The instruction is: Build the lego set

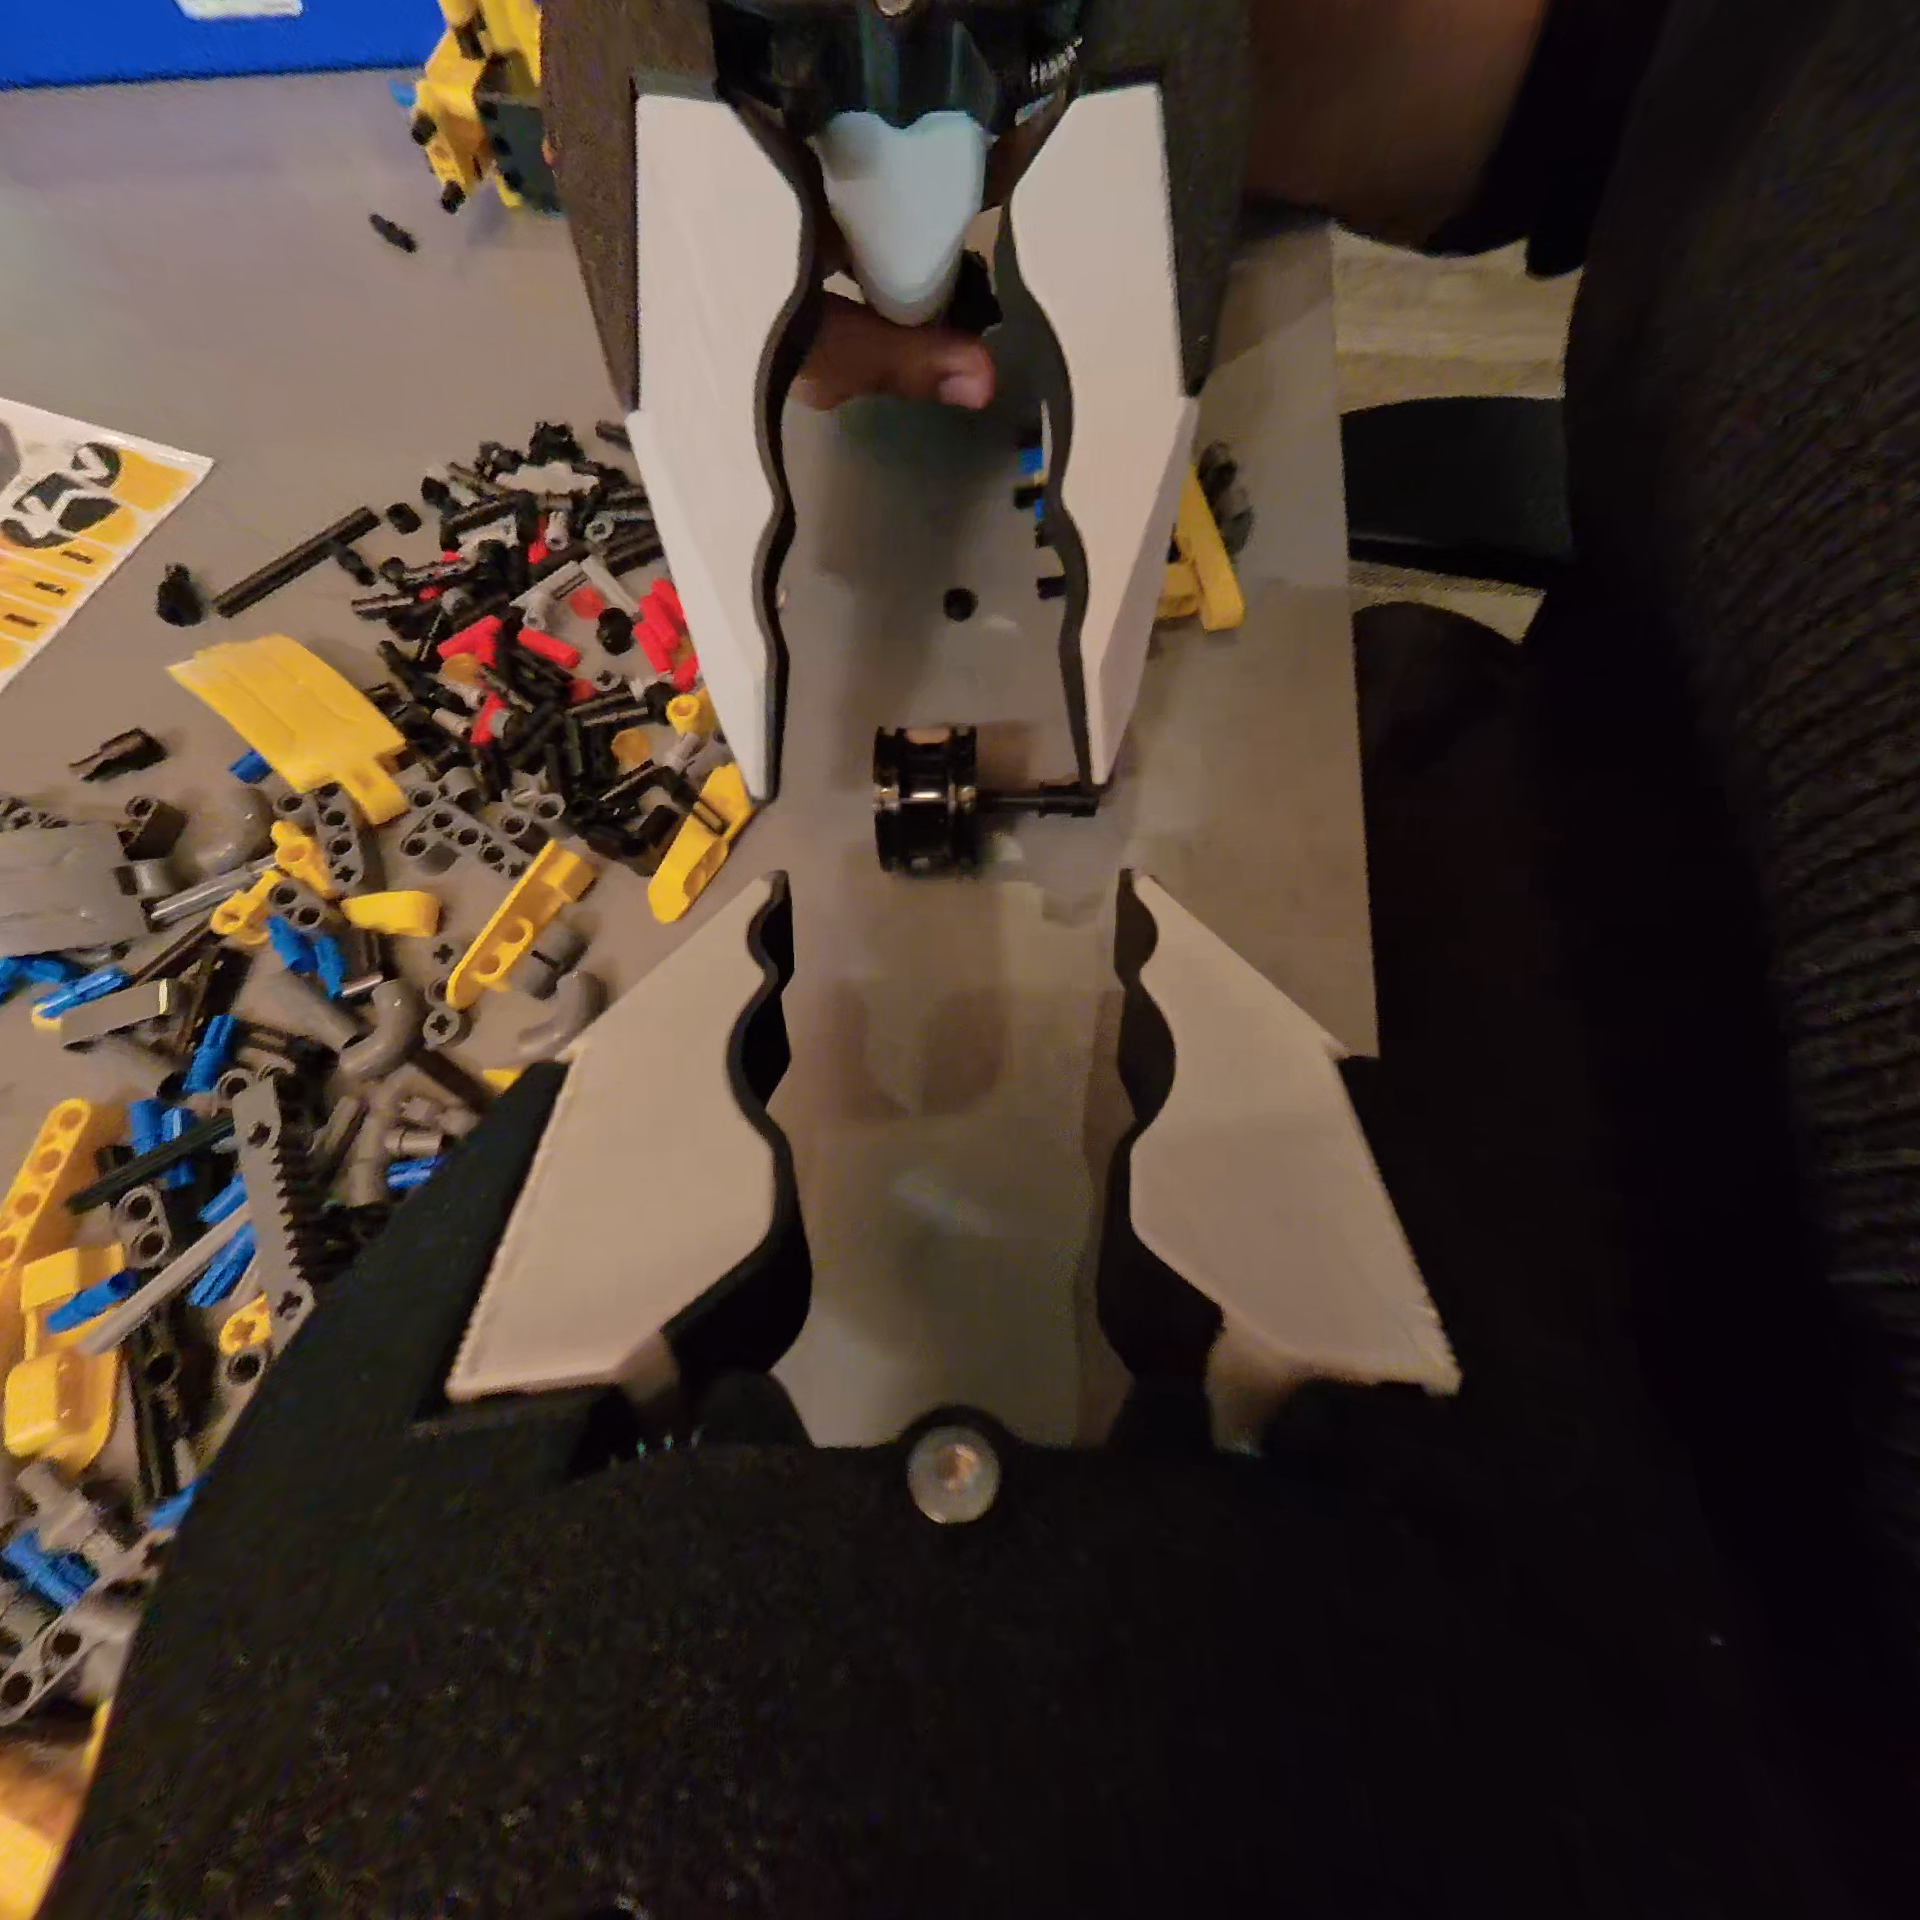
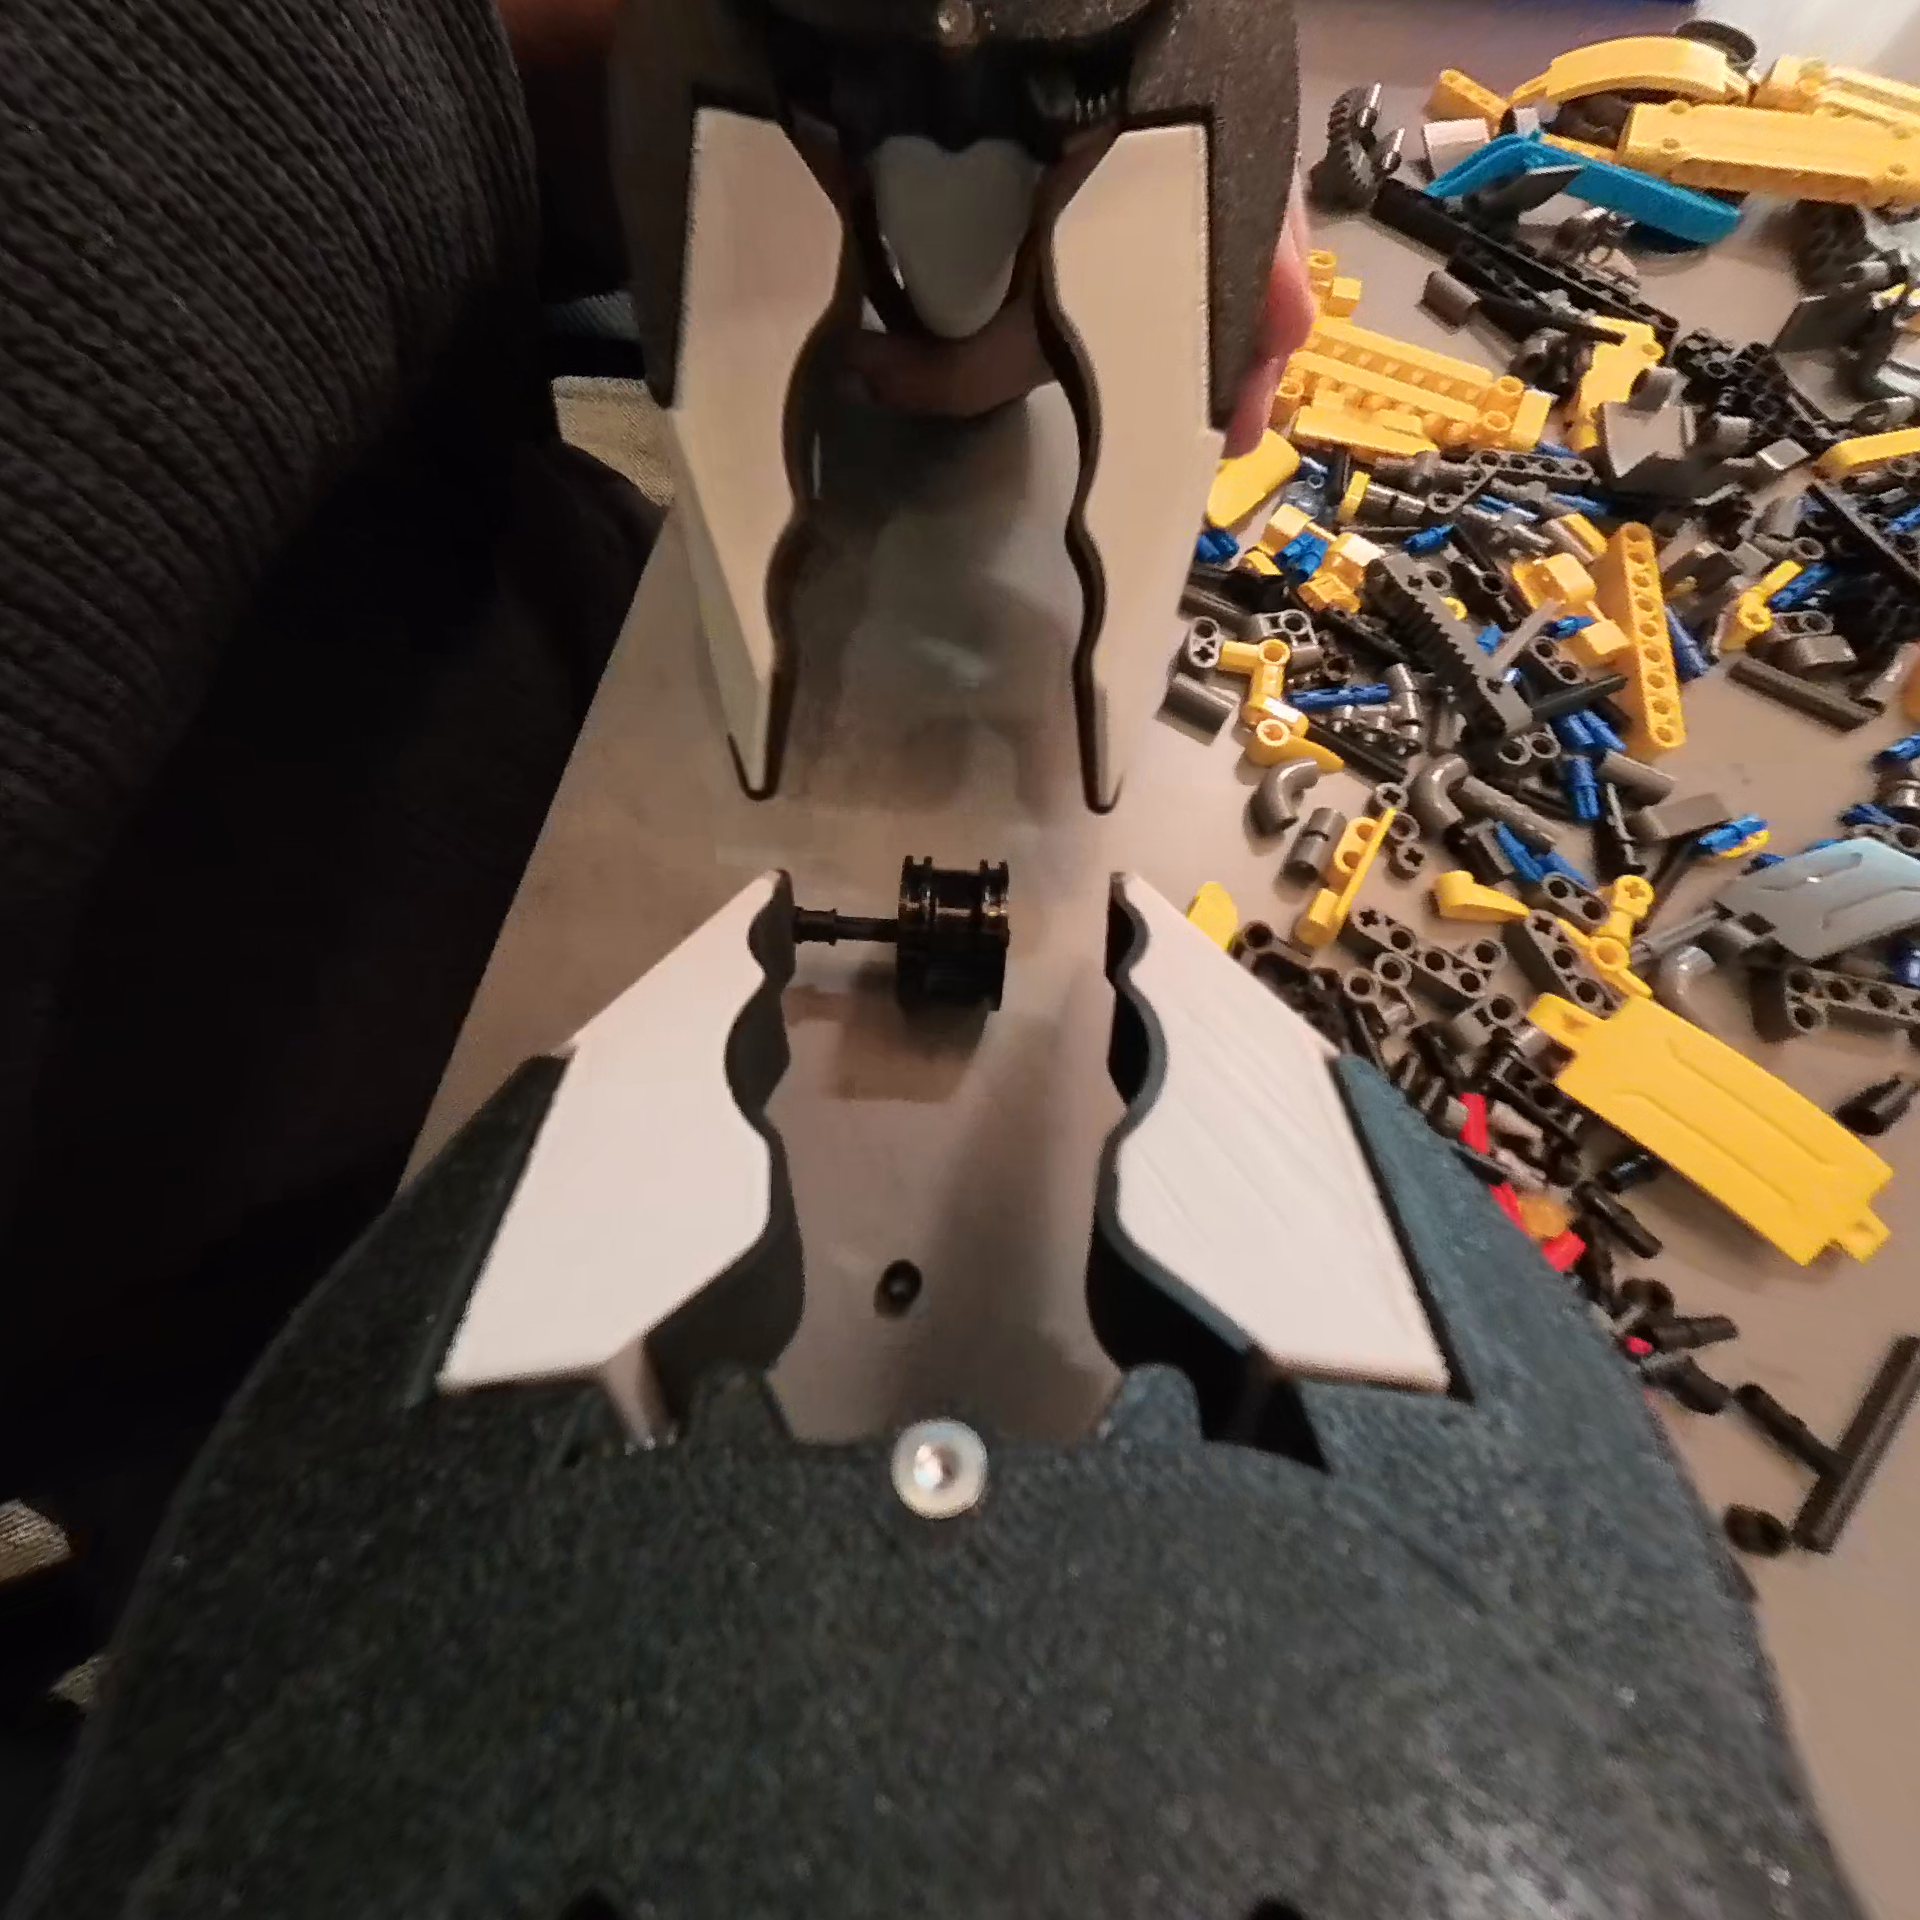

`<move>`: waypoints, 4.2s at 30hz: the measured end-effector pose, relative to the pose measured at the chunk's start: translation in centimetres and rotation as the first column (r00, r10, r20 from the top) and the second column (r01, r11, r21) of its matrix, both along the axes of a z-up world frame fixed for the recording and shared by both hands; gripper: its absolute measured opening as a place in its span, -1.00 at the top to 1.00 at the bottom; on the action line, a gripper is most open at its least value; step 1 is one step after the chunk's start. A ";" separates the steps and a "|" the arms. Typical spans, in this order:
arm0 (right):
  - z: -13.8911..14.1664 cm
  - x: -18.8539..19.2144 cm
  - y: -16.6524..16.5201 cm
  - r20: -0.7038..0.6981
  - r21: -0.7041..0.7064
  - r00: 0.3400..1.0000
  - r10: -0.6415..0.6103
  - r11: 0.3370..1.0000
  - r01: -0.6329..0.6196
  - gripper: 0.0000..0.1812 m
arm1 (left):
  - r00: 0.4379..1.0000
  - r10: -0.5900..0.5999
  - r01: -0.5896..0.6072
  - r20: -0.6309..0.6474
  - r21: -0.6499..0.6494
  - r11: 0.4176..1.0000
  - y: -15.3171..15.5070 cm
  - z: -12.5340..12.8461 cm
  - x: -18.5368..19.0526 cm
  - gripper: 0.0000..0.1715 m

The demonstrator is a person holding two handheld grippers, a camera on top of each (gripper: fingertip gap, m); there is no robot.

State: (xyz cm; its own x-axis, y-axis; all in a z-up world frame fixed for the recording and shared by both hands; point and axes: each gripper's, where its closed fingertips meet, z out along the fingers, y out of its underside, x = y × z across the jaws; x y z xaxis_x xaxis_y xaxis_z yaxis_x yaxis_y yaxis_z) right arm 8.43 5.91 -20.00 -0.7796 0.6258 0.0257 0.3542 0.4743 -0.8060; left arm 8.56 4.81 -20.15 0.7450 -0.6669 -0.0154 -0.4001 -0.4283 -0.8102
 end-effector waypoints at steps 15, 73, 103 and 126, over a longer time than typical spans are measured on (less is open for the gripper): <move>0.3 0.1 1.6 -0.031 0.022 0.999 -0.044 0.999 0.044 0.34 | 1.000 0.008 -0.008 -0.017 -0.035 0.999 2.4 -0.6 1.2 0.26; -0.2 1.8 2.9 0.098 -0.023 0.995 -0.026 0.999 0.028 0.77 | 0.996 0.059 -0.060 0.071 0.019 0.998 1.6 1.1 0.2 0.27; 2.6 -3.3 0.7 -0.362 0.198 0.932 0.027 0.979 0.049 0.77 | 0.990 0.138 -0.143 0.037 0.193 0.971 0.3 2.8 -3.0 0.27; -0.1 -1.7 -0.1 0.022 -0.043 1.000 -0.019 0.999 0.020 0.34 | 0.994 0.051 -0.049 -0.097 0.021 0.999 0.1 -0.7 -1.5 0.27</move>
State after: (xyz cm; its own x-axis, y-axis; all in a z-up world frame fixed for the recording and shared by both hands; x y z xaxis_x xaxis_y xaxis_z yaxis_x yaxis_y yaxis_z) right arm 6.70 5.85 -20.13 -0.7671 0.6413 -0.0181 0.3805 0.4320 -0.8177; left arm 7.02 4.90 -20.88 0.7720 -0.6275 -0.1012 -0.4556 -0.4353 -0.7765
